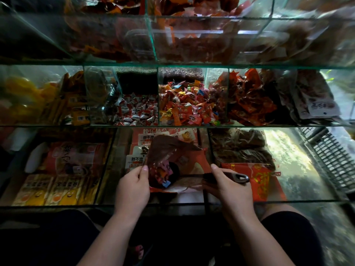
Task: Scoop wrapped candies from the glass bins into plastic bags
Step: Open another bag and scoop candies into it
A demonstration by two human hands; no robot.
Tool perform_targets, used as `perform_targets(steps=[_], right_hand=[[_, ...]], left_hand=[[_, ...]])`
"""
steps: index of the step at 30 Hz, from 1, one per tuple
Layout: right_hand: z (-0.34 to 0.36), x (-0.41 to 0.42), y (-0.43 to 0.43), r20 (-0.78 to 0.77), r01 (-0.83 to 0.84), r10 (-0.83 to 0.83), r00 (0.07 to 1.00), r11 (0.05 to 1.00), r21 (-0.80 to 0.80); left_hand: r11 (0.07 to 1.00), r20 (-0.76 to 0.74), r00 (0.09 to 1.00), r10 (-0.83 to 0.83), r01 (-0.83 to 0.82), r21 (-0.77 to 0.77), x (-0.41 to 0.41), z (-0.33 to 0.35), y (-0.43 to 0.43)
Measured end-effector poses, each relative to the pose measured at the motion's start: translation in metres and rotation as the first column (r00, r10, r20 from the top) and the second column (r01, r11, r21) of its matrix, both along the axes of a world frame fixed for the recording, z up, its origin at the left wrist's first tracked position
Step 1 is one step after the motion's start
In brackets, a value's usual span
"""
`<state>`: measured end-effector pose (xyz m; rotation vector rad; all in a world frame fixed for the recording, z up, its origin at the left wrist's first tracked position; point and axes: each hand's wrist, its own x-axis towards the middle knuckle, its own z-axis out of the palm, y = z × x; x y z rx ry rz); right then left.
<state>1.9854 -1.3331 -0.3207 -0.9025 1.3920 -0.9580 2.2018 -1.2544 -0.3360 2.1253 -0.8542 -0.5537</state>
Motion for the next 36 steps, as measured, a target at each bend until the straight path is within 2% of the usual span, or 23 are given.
perform_targets(steps=[2,4,5,6,8,9,11,13,16,20,24,27,30,36], right_hand=[[0.006,-0.01,0.001,0.067,-0.048,0.048,0.997,0.999,-0.011],[0.009,-0.022,0.001,0.093,-0.086,0.088,0.992,0.996,-0.027],[0.01,-0.027,0.001,0.084,-0.094,0.097,0.992,0.995,-0.044],[0.011,-0.03,0.001,0.06,-0.099,0.103,0.993,0.993,-0.071],[0.01,-0.033,0.002,-0.007,-0.082,0.081,0.997,0.988,-0.134],[0.009,-0.034,0.002,-0.039,-0.061,0.056,0.998,0.986,-0.156],[0.008,-0.036,0.003,-0.104,-0.032,0.015,0.994,0.985,-0.17],[0.008,-0.038,0.002,-0.085,-0.006,-0.007,0.996,0.989,-0.148],[0.013,-0.04,0.003,-0.098,-0.011,-0.007,0.995,0.983,-0.184],[0.026,-0.045,0.009,0.005,0.044,-0.044,0.999,0.985,-0.165],[0.047,-0.049,0.01,0.072,0.06,-0.05,0.996,0.99,-0.13],[0.059,-0.053,0.008,0.034,0.007,-0.001,0.999,0.985,-0.171],[0.066,-0.056,0.009,-0.019,-0.058,0.056,0.998,0.977,-0.207],[0.078,-0.062,0.017,-0.012,-0.096,0.096,0.995,0.968,-0.232]], left_hand=[[1.0,0.037,0.999,-0.02,0.02,0.024,-0.002,0.002,0.0],[0.998,0.153,0.987,-0.046,0.039,0.047,-0.009,0.007,-0.001],[0.999,0.23,0.972,-0.042,0.044,-0.004,-0.014,0.01,0.0],[0.991,0.298,0.954,-0.029,0.067,-0.118,-0.019,0.016,0.001],[0.921,0.398,0.914,-0.073,0.215,-0.326,-0.034,0.026,0.002],[0.882,0.415,0.899,-0.143,0.306,-0.359,-0.043,0.027,0.002],[0.851,0.316,0.879,-0.358,0.446,-0.277,-0.061,0.026,-0.001],[0.869,0.149,0.868,-0.474,0.488,-0.077,-0.075,0.015,-0.007],[0.898,-0.012,0.909,-0.417,0.414,0.146,-0.075,-0.004,-0.016],[0.877,-0.017,0.923,-0.385,0.371,0.305,-0.063,-0.011,-0.028],[0.866,0.118,0.888,-0.443,0.391,0.311,-0.06,-0.013,-0.035],[0.89,0.198,0.89,-0.411,0.344,0.301,-0.06,-0.012,-0.038],[0.902,0.219,0.896,-0.386,0.317,0.295,-0.061,-0.009,-0.037],[0.886,0.265,0.845,-0.464,0.443,0.139,-0.067,-0.005,-0.028]])
